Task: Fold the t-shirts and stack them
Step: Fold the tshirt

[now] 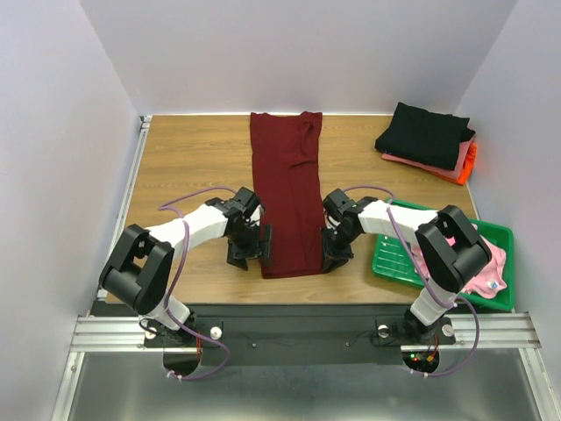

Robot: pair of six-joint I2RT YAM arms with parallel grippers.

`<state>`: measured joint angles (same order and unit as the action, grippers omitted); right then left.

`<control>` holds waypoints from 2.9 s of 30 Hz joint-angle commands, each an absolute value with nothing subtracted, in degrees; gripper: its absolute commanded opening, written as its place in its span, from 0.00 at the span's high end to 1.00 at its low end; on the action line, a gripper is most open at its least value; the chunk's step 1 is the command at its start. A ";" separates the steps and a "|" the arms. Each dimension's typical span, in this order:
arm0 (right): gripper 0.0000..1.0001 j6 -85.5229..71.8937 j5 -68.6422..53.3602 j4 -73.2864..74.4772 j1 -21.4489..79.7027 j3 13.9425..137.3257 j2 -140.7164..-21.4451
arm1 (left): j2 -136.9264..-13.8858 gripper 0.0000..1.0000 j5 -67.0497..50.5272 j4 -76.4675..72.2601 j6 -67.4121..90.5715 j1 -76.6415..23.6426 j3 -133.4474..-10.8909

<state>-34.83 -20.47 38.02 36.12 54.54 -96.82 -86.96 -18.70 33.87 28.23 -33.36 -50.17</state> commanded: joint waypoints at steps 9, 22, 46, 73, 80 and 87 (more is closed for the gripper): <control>0.72 -35.51 -19.42 36.39 37.27 53.35 -95.27 | -89.38 0.26 -17.94 31.20 32.25 -37.79 -47.90; 0.72 -35.77 -19.60 35.24 37.27 52.91 -95.45 | -92.46 0.38 -12.75 31.90 31.20 -37.79 -49.74; 1.00 -35.68 -17.67 37.97 37.27 59.40 -93.69 | -92.99 1.00 -13.88 36.12 27.86 -38.23 -58.00; 1.00 -26.72 -0.54 39.38 34.28 80.67 -107.48 | -98.69 1.00 -11.08 38.94 24.26 -35.07 -71.71; 1.00 -25.23 3.69 38.58 32.87 87.79 -111.97 | -103.18 1.00 -10.81 37.53 22.76 -31.82 -77.07; 1.00 -24.26 6.24 38.23 30.94 93.25 -115.57 | -107.49 1.00 -9.93 37.18 21.18 -28.48 -83.05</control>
